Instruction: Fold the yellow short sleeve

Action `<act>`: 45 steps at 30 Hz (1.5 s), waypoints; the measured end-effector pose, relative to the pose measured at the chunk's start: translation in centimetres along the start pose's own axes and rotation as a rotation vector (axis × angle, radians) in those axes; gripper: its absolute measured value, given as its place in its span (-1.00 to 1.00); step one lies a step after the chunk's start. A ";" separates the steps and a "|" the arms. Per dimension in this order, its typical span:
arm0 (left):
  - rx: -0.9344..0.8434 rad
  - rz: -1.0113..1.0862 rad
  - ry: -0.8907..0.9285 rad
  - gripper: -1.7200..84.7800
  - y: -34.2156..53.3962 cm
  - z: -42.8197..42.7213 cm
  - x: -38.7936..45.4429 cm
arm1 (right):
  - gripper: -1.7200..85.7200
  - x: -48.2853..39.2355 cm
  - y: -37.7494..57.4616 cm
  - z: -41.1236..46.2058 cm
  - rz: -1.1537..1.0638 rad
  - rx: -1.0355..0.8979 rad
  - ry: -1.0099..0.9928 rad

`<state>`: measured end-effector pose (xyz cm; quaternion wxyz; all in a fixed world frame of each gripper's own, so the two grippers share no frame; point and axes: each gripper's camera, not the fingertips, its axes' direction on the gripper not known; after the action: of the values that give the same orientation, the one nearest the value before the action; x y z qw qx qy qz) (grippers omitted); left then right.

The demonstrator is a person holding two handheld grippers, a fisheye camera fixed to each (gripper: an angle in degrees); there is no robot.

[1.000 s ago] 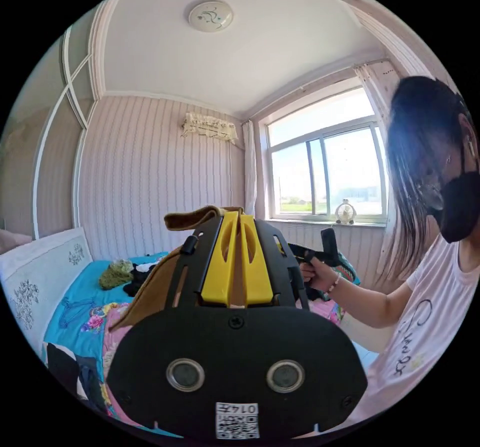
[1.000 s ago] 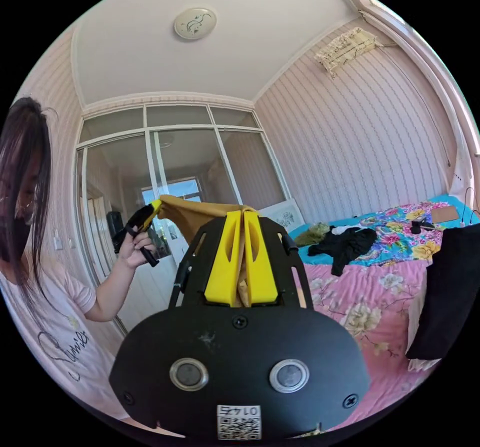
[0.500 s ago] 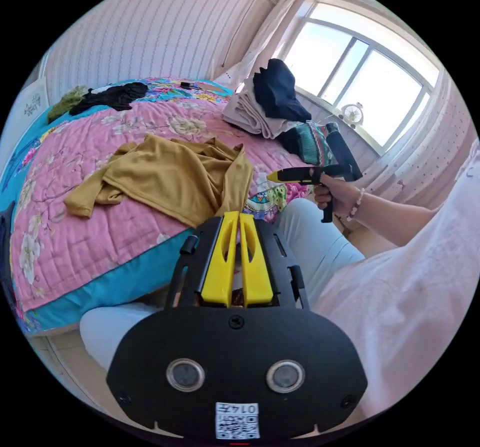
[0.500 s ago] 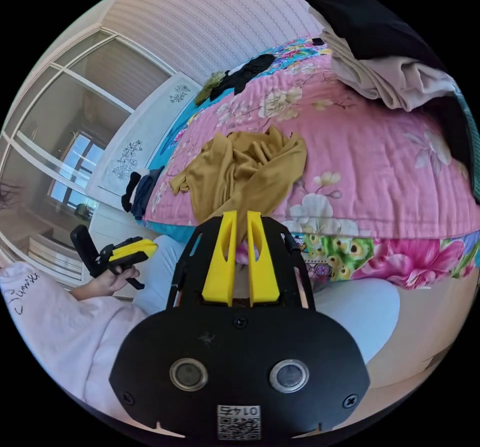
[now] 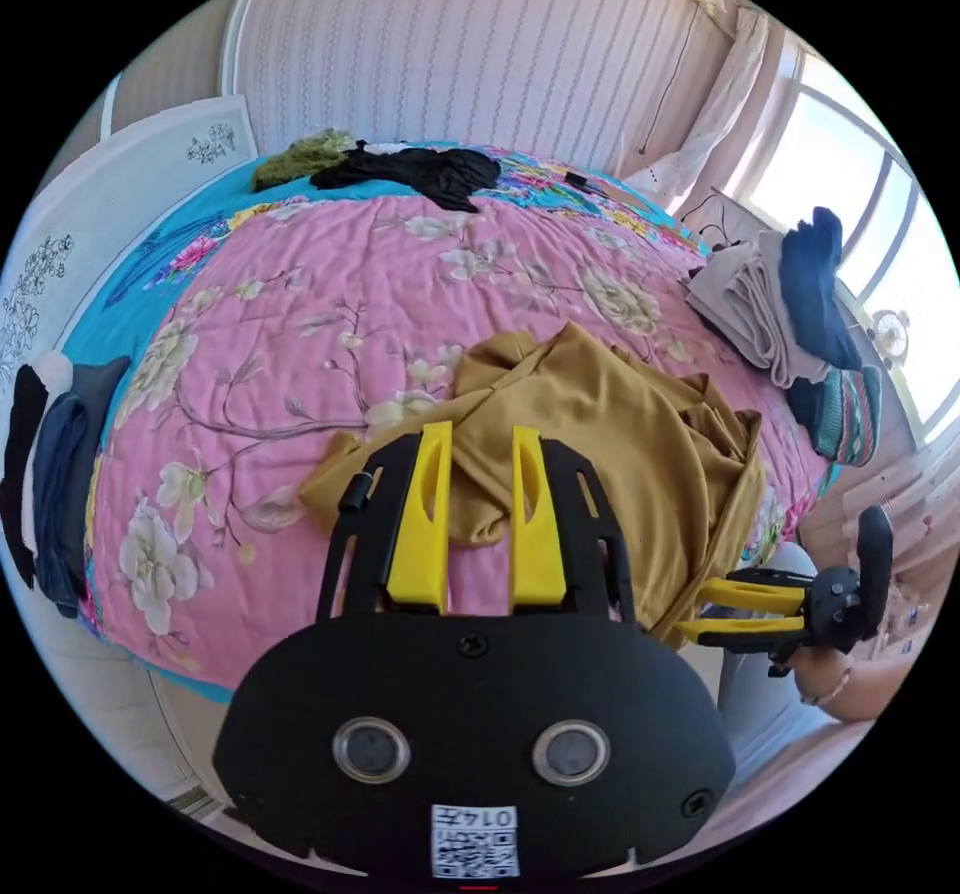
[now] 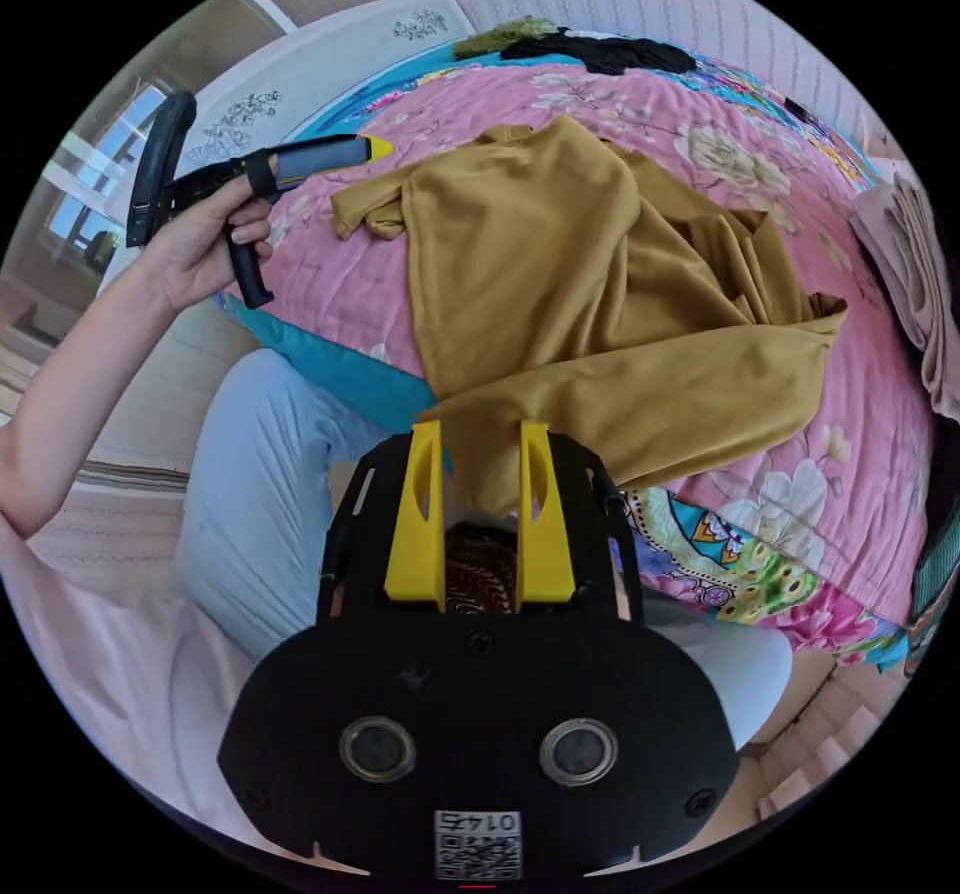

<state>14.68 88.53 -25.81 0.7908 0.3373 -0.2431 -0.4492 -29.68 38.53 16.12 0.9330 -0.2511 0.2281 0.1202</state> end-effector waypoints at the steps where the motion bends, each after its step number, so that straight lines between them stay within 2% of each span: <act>1: -0.078 0.009 -0.024 -0.77 -0.5 1.6 -0.4 | -0.80 0.5 -0.7 0.6 0.025 -0.011 0.003; 3: -0.201 0.028 -0.026 -0.82 -0.6 3.5 -1.1 | -0.85 0.8 -1.2 1.0 0.028 -0.011 0.032; 7: -0.168 0.071 -0.011 -0.94 0.4 -0.1 -2.8 | -0.92 2.1 -1.5 -0.3 0.011 -0.040 -0.049; 14: 0.019 0.048 0.201 -0.97 7.6 -13.5 -7.2 | -0.95 7.0 4.2 -7.9 0.140 0.113 -0.212; 18: 0.053 -0.013 0.159 -0.98 12.0 -18.5 -9.4 | -0.96 10.8 9.1 -11.3 0.293 0.192 -0.266; 20: 0.086 -0.076 0.228 -0.98 14.2 -20.9 -11.3 | -0.96 11.9 10.9 -11.7 0.331 0.199 -0.258; 24: 0.148 -0.075 0.301 -0.98 16.2 -25.0 -13.2 | -0.96 13.8 14.5 -12.5 0.429 0.259 -0.372; 26: 0.268 -0.062 0.427 -0.98 17.1 -29.3 -14.7 | -0.96 13.9 15.9 -13.8 0.394 0.312 -0.436; 29: 0.455 -0.027 0.583 -0.98 17.4 -36.5 -16.5 | -0.96 13.7 18.1 -18.5 0.273 0.491 -0.563; 32: 0.625 0.067 0.630 -0.98 16.7 -44.7 -17.3 | -0.96 12.9 19.2 -25.2 0.105 0.714 -0.663; 34: 0.699 0.123 0.572 -0.98 15.8 -48.9 -17.6 | -0.96 11.5 18.5 -30.6 -0.068 0.841 -0.689; 37: 0.749 0.154 0.470 -0.98 12.3 -52.5 -18.8 | -0.97 10.8 14.5 -35.0 -0.183 0.874 -0.646; 42: 0.656 0.069 0.356 -0.98 0.3 -49.2 -22.4 | -0.97 12.0 0.5 -35.6 -0.140 0.714 -0.389; 45: 0.683 0.037 0.285 -0.98 -7.4 -49.3 -24.0 | -0.97 12.8 -8.3 -37.6 -0.072 0.695 -0.301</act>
<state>33.01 122.29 -65.58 0.6667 0.6364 -0.2723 -0.2763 -29.48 13.27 -15.65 0.9892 0.0931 0.1066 0.0386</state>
